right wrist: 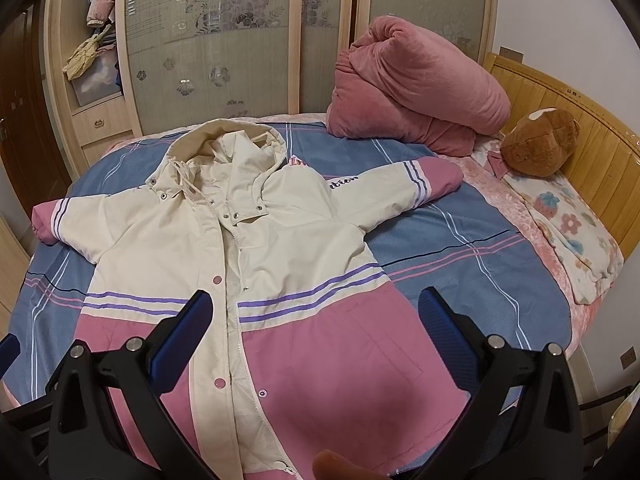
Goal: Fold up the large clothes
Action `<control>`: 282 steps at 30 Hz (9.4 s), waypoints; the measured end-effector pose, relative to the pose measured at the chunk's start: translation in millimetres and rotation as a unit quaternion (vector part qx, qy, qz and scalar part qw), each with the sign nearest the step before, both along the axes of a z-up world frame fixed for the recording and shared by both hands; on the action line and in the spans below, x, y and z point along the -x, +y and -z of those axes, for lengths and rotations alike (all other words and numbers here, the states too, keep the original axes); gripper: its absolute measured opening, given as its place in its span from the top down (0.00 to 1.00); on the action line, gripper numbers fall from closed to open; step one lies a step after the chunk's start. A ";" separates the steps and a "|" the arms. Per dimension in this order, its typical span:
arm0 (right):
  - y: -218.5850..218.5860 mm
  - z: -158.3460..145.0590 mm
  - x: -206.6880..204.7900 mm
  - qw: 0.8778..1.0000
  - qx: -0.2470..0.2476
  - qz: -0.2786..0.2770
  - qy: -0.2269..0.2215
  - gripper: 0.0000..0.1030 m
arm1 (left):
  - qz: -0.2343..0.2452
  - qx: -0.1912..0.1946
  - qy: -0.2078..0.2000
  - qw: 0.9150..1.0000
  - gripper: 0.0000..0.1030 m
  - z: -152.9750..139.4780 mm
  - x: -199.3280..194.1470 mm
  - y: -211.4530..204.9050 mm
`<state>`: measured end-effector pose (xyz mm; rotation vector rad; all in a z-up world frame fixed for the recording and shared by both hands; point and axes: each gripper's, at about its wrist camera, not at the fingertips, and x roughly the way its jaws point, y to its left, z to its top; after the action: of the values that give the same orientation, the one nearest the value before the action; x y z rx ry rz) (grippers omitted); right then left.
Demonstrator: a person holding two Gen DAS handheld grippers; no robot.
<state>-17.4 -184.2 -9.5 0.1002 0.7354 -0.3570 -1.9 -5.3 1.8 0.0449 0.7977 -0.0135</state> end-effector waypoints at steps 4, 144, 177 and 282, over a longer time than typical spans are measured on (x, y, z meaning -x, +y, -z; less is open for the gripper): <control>-0.1 1.2 -0.2 1.000 0.000 -0.001 0.002 0.01 | -0.001 0.001 0.001 1.000 0.02 5.7 -3.7 -0.2; -400.6 115.7 -100.9 0.956 -0.159 0.245 0.021 0.09 | 0.054 -0.018 0.197 0.979 0.02 206.0 -106.0 -86.2; -140.8 138.4 78.3 0.952 -0.265 -0.132 0.083 0.09 | 0.186 0.258 0.327 0.890 0.28 219.0 -113.4 -97.0; -89.5 157.9 -182.6 0.861 -0.412 -0.268 0.131 0.16 | -0.150 0.122 0.156 0.969 0.16 146.2 -206.3 155.1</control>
<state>165.2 -273.7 -167.4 0.6541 1.1114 0.5142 204.4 149.8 -144.4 -0.3195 1.1060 0.1713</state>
